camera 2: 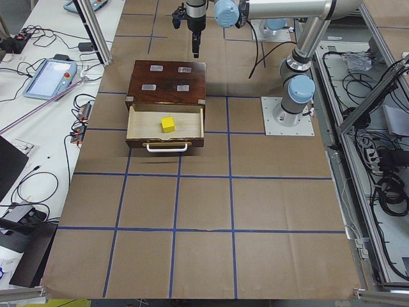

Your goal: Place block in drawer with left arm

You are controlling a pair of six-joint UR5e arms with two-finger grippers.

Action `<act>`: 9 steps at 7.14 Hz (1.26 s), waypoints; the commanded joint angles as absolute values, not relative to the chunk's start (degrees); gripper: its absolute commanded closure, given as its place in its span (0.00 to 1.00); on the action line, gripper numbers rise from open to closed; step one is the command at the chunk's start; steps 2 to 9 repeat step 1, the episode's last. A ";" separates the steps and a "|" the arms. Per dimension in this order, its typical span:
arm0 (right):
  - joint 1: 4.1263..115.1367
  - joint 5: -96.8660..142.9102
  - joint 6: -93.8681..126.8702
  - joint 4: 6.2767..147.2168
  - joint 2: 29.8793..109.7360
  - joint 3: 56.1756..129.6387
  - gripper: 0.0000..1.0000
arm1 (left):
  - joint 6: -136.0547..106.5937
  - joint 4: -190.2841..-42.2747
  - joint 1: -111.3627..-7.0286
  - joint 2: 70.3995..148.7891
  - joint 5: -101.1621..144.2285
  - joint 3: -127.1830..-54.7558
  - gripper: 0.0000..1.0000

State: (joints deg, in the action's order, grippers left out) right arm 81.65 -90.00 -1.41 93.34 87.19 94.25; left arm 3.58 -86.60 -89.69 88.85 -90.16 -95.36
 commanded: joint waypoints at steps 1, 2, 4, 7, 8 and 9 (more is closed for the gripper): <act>81.65 -90.00 -1.41 93.34 87.19 94.31 0.00 | 3.60 -86.57 -89.74 88.77 -90.09 -95.36 0.02; 81.65 -90.00 -1.41 93.34 87.19 94.31 0.00 | 3.60 -86.57 -89.74 88.77 -90.09 -95.36 0.02; 81.65 -90.00 -1.41 93.34 87.19 94.31 0.00 | 3.60 -86.57 -89.74 88.77 -90.09 -95.36 0.02; 81.65 -90.00 -1.41 93.34 87.19 94.31 0.00 | 3.60 -86.57 -89.74 88.77 -90.09 -95.36 0.02; 81.65 -90.00 -1.41 93.34 87.19 94.31 0.00 | 3.60 -86.57 -89.74 88.77 -90.09 -95.36 0.02; 81.65 -90.00 -1.41 93.34 87.19 94.31 0.00 | 3.60 -86.57 -89.74 88.77 -90.09 -95.36 0.02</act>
